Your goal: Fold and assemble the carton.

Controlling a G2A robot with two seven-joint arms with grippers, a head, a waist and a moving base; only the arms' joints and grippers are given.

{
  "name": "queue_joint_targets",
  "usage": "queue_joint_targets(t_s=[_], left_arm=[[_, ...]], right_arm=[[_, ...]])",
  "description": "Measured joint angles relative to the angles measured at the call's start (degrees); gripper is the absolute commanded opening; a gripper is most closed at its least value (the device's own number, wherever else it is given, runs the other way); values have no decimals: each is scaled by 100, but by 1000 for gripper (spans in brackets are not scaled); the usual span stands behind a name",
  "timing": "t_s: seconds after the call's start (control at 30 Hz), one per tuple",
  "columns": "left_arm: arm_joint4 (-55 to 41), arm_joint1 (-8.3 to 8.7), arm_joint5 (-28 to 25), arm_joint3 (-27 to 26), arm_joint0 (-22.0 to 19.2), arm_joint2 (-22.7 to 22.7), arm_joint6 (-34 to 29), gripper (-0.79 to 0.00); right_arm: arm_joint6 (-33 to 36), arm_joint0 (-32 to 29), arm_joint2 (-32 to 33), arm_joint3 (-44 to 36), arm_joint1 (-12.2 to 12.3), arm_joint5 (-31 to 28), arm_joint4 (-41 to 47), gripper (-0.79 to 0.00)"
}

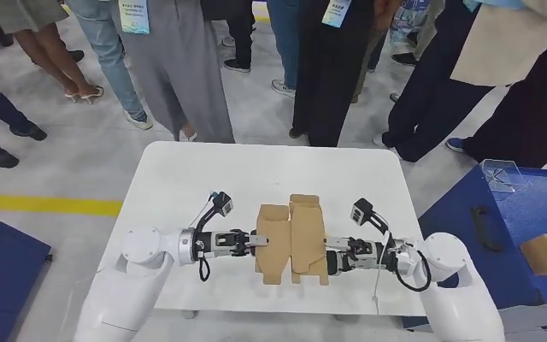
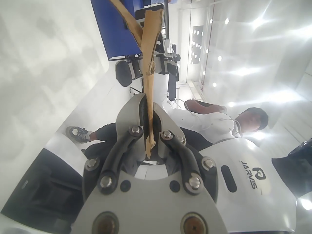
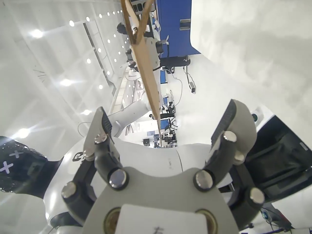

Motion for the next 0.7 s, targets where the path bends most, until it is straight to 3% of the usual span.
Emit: queue_joint_targets(t_s=[0.03,0.33,0.37,0.4,0.43,0.7], left_arm=[[-29,-9,9,20,-18,55,2,-785],[-384,-51,14,194,-126,318,15,-785],[-414,-54,9,214,-128,329,34,-653],[-467,-58,4,242,-129,349,37,-400],[-509,-60,3,267,-133,364,21,0],[-1065,-17,-41,691,-136,116,-177,0]], right_arm=[[-65,-15,-34,-8,-2,14,33,-785],[-794,-170,-28,-183,24,53,203,-785],[-869,-207,-31,-207,28,6,162,-785],[-902,-244,-55,-217,32,-3,164,-785],[-887,-252,-71,-215,36,15,188,-785],[-912,-249,98,-322,127,-100,-29,-785]])
